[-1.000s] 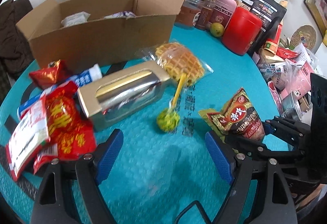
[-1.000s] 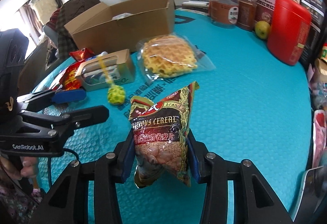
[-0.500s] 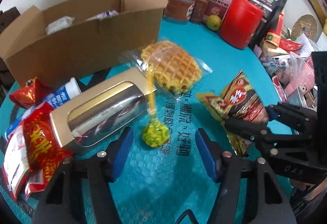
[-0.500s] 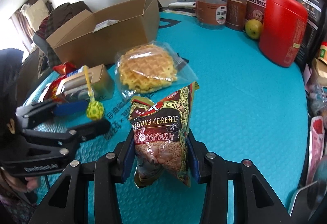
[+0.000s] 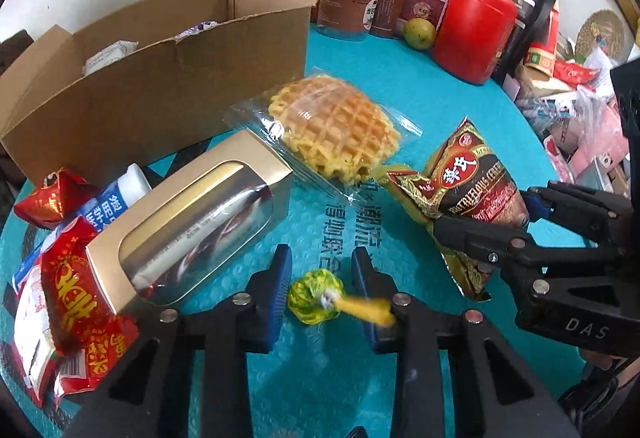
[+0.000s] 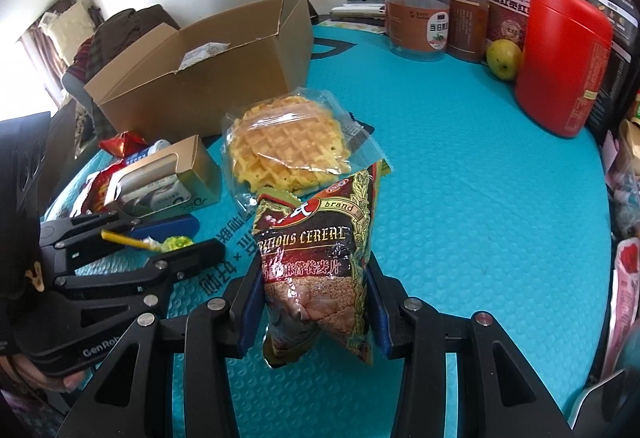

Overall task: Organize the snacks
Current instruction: 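Grasp the green lollipop with the left tool while the right tool holds the cereal bag, then lift the lollipop and cereal bag and carry them toward the cardboard box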

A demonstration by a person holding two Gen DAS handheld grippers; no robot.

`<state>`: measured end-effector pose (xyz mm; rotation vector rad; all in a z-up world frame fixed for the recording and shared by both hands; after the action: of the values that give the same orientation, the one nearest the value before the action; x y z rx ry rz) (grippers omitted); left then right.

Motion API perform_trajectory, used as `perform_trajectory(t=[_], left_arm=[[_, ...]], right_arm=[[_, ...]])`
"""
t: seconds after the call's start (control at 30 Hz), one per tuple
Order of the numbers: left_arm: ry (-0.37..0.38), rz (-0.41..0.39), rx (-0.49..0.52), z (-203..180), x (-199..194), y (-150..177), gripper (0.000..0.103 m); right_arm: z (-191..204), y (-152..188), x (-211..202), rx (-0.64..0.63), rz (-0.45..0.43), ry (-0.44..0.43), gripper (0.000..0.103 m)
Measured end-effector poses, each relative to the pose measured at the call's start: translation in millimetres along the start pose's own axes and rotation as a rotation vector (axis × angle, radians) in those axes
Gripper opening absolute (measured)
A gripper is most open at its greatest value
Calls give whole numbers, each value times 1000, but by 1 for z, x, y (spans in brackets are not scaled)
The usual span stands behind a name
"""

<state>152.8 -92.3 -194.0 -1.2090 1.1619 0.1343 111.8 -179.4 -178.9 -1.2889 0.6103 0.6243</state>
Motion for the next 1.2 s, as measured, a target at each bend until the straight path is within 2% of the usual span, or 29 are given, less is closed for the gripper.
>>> perform_trajectory(t=[0.2,0.27,0.6,0.9,1.2], left_arm=[[-16,11,1,4,-5,5,31],[-23,-1,5,5,-8,8,25],[22,-7,-55,13,-27,18,25],[22,-49,-84,18,-56,30,25],[-12,-117,-130,33,-90,39,25]], right_arm=[[2,3,-2,8,5,-5,44],[3,3,-3,10,4,-8,44],[13,4,-13,1,-12,-7,44],[40,13,-22,-24,-13,-37,44],[76,23,-30,-60,-19,-93,44]])
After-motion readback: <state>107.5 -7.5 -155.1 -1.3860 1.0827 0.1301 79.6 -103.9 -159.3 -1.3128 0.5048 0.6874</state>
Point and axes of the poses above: each gripper's, at about its wrist camera, not at the fingertips, and x roughly the way its jaws point, z to its left, y to its underside, the point moved 7 cm from there along x, roughly the way its jaws point, and after that the axes turned 7 degrees about -z, right-handed, at the moved point
